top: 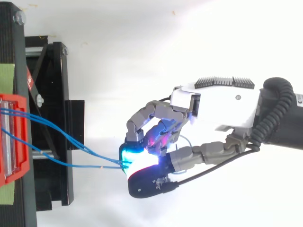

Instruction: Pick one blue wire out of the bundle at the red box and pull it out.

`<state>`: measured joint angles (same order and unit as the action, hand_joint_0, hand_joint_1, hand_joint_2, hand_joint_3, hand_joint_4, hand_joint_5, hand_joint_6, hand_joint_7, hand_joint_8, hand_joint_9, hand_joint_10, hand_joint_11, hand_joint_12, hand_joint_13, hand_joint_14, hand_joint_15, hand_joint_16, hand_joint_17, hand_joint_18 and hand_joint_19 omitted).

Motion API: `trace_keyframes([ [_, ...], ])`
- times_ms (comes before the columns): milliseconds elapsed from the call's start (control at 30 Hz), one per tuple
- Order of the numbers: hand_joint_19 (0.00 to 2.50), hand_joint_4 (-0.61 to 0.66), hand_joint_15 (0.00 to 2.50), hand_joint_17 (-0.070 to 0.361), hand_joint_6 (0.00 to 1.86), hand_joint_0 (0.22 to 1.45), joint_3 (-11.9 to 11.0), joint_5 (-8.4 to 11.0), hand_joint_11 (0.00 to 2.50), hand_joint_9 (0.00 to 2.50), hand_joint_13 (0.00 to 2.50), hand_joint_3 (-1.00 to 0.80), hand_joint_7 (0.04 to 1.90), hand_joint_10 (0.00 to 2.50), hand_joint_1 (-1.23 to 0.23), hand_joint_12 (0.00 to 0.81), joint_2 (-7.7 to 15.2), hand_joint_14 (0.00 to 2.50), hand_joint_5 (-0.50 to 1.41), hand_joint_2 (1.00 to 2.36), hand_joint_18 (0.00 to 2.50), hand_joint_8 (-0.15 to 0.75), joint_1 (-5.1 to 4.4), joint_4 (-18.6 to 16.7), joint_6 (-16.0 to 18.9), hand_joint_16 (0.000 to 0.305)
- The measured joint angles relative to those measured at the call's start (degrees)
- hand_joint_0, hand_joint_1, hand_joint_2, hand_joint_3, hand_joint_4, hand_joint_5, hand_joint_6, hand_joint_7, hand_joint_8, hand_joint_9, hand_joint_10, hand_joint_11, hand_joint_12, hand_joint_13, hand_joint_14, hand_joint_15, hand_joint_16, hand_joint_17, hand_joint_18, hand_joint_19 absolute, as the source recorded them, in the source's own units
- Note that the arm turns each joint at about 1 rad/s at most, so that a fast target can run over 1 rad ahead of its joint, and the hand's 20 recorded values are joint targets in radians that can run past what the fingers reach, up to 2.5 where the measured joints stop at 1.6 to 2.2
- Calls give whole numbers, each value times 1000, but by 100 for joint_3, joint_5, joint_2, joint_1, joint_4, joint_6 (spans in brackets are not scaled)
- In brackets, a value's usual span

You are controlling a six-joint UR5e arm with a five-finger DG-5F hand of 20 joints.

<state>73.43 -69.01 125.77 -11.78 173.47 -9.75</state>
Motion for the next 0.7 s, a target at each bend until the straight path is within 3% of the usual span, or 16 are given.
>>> trace_keyframes([
  [100,468,43,485,103,972,741,-17,-30,464,861,1069,-203,1146,8,-855,407,0,16,-166,1017,989,372,21,11,0,46],
  [200,472,13,484,103,977,771,-36,-86,464,855,1065,-277,1136,5,-846,403,-23,17,-175,1014,984,367,46,27,0,46],
  [400,471,-48,464,103,959,780,-46,-187,380,856,1059,-383,1263,5,-806,396,-163,14,-182,1008,975,346,121,226,0,46],
  [567,480,10,451,104,946,824,-48,-305,347,830,1052,-464,1469,4,-797,399,-239,15,-188,1002,955,348,184,527,0,46],
  [700,471,3,455,101,948,847,-48,-449,360,837,1053,-500,1482,5,-796,394,-259,15,-193,1000,947,337,235,623,0,45],
])
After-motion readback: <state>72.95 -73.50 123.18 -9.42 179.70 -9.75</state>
